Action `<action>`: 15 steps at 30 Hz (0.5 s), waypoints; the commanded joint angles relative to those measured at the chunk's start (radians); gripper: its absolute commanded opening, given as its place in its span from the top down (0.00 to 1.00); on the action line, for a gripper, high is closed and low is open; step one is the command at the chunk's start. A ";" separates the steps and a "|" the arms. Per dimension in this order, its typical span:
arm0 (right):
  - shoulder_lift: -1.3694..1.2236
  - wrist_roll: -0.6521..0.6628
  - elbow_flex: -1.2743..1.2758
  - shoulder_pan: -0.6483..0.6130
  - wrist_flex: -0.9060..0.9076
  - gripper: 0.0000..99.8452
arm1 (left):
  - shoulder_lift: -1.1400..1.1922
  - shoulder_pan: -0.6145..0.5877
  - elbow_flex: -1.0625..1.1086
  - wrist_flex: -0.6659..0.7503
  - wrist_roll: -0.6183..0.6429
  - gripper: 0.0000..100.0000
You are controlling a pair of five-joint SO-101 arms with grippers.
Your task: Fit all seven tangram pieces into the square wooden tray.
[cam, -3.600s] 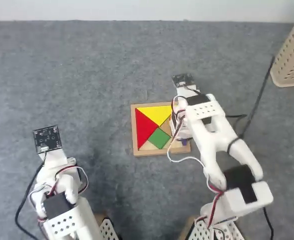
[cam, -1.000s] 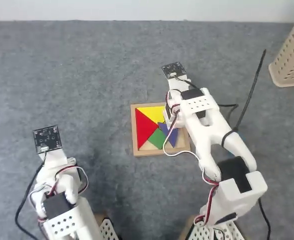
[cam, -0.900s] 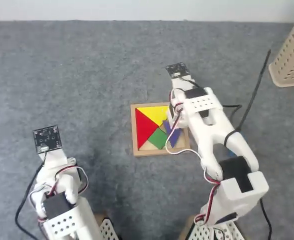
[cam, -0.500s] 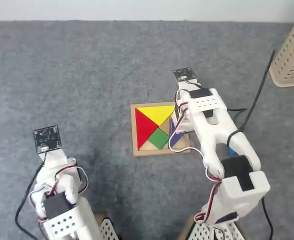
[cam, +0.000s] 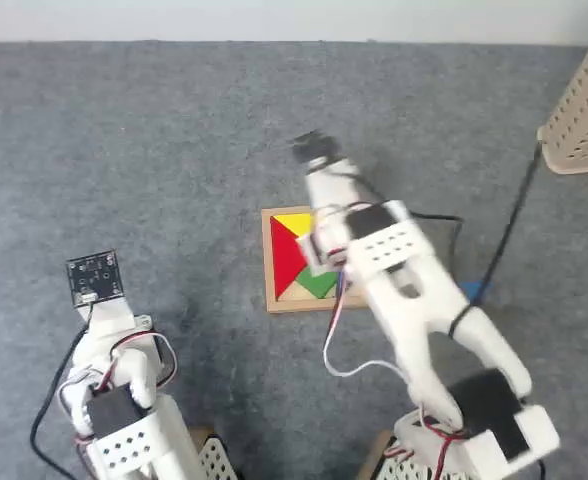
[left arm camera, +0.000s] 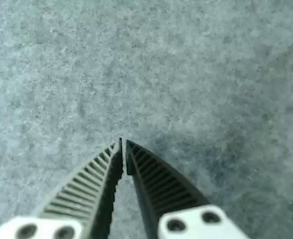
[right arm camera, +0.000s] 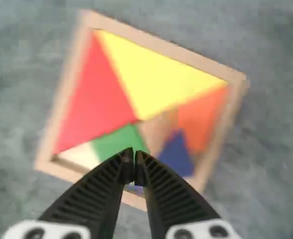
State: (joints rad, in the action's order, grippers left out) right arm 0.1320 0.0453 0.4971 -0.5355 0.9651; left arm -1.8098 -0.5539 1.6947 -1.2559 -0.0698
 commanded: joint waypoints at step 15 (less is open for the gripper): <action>-0.268 0.028 -0.175 0.136 -0.042 0.99 | -0.003 0.003 -0.008 -0.003 0.009 0.99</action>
State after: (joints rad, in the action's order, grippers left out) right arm -0.1458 0.0575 0.3790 -0.4173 0.9436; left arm -1.8098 -0.5539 1.6947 -1.2559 -0.0698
